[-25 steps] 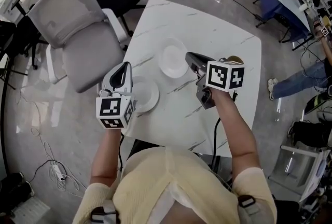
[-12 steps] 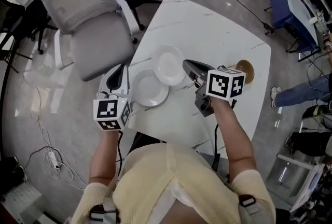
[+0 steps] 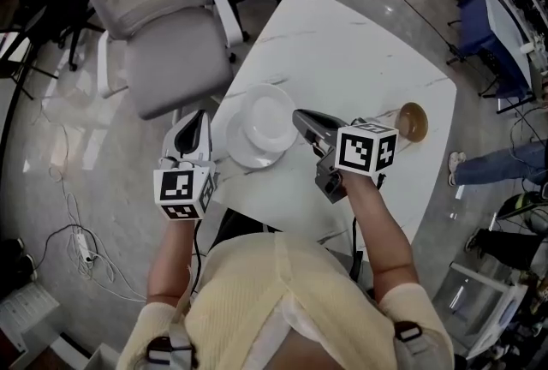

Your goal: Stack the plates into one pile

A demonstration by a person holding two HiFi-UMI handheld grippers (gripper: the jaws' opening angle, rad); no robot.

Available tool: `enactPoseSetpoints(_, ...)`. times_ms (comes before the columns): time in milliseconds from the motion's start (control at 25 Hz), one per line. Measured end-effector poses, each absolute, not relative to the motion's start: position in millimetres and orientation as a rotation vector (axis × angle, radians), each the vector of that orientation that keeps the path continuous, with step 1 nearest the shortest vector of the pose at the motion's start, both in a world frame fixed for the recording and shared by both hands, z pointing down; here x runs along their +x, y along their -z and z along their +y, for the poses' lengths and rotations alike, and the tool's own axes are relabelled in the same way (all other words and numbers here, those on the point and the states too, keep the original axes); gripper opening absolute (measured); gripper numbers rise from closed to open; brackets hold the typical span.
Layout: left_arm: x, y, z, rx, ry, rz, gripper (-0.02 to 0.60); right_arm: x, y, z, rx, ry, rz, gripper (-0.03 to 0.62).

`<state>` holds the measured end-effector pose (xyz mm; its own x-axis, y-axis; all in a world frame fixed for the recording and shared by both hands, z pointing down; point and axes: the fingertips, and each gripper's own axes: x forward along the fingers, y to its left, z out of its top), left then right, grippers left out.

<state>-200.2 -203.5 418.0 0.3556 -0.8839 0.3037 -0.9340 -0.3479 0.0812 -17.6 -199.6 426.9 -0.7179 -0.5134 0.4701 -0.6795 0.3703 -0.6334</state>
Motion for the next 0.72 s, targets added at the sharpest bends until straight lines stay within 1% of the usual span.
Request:
enactPoseSetpoints(360, -209.0, -426.4, -184.3, 2.336, -0.318, -1.658, 0.003, -38.0, -436.4, -179.6, 0.988, -1.362, -2.451, 0.015)
enactPoseSetpoints(720, -204.1, -436.7, -171.2, 2.296, -0.311, -1.652, 0.003, -46.2, -449.2, -168.5, 0.95, -1.467, -2.439, 0.015)
